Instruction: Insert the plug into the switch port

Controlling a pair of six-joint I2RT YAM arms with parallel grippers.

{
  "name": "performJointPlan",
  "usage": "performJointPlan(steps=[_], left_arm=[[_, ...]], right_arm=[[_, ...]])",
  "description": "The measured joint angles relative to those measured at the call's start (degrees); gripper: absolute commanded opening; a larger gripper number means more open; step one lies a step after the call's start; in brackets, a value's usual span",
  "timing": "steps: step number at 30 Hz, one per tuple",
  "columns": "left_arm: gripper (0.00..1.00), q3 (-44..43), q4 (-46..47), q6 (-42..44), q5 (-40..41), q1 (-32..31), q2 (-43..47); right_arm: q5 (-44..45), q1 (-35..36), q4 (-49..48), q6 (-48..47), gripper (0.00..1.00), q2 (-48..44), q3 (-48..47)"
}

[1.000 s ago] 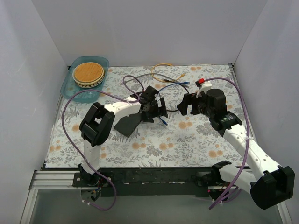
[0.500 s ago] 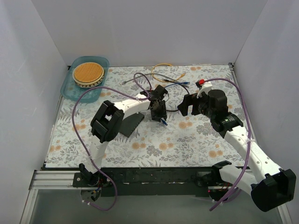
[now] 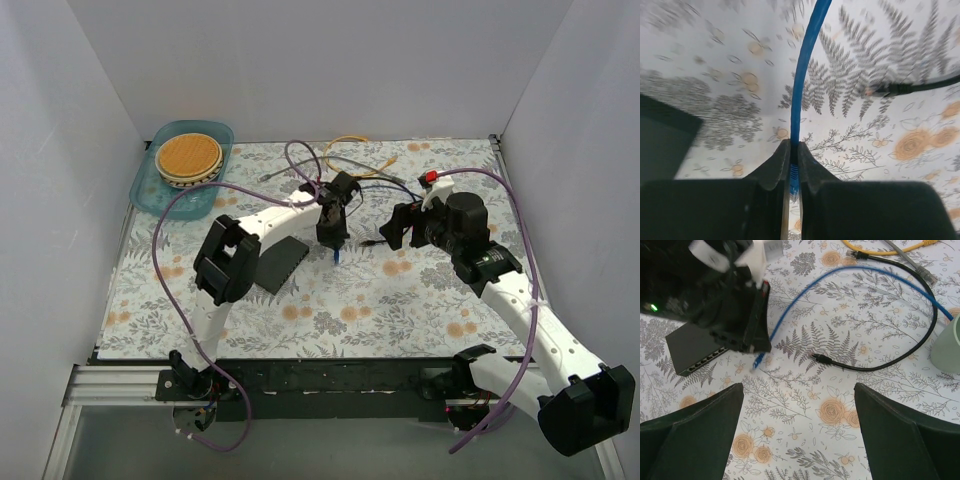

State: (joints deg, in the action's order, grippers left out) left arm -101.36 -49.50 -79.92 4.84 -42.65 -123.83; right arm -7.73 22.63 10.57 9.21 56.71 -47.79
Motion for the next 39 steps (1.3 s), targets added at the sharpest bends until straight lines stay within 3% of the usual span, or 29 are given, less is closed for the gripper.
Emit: performJointPlan(steps=[5, 11, 20, 25, 27, 32, 39], left_arm=[[0.00, -6.84, -1.86, 1.84, 6.45, 3.19, 8.07], [0.00, -6.88, 0.96, 2.27, 7.23, 4.37, 23.85], [0.00, 14.27, 15.61, 10.25, -11.58, 6.91, 34.71], [0.00, 23.02, 20.46, 14.82, -21.53, 6.91, 37.90], [0.00, 25.18, 22.47, 15.91, -24.90, 6.88, 40.48], [0.00, 28.65, 29.83, 16.87, -32.87, 6.86, 47.76], [0.00, 29.49, 34.82, 16.65, -39.21, 6.91, 48.89]], right_arm=[[-1.07, 0.00, 0.04, -0.46, 0.98, -0.24, -0.17], [-5.53, 0.00, 0.07, -1.01, 0.97, -0.24, -2.40], [-21.81, 0.00, -3.69, -0.04, 0.97, 2.60, -7.19], [-30.77, 0.02, -10.73, 5.16, 0.83, 6.12, -7.63], [-33.66, 0.04, -14.40, 8.50, 0.74, 8.02, -7.63], [-38.38, 0.07, -23.15, 16.79, 0.71, 12.41, -7.54], [-42.51, -0.07, -38.56, 28.74, 0.64, 15.80, -4.70]])
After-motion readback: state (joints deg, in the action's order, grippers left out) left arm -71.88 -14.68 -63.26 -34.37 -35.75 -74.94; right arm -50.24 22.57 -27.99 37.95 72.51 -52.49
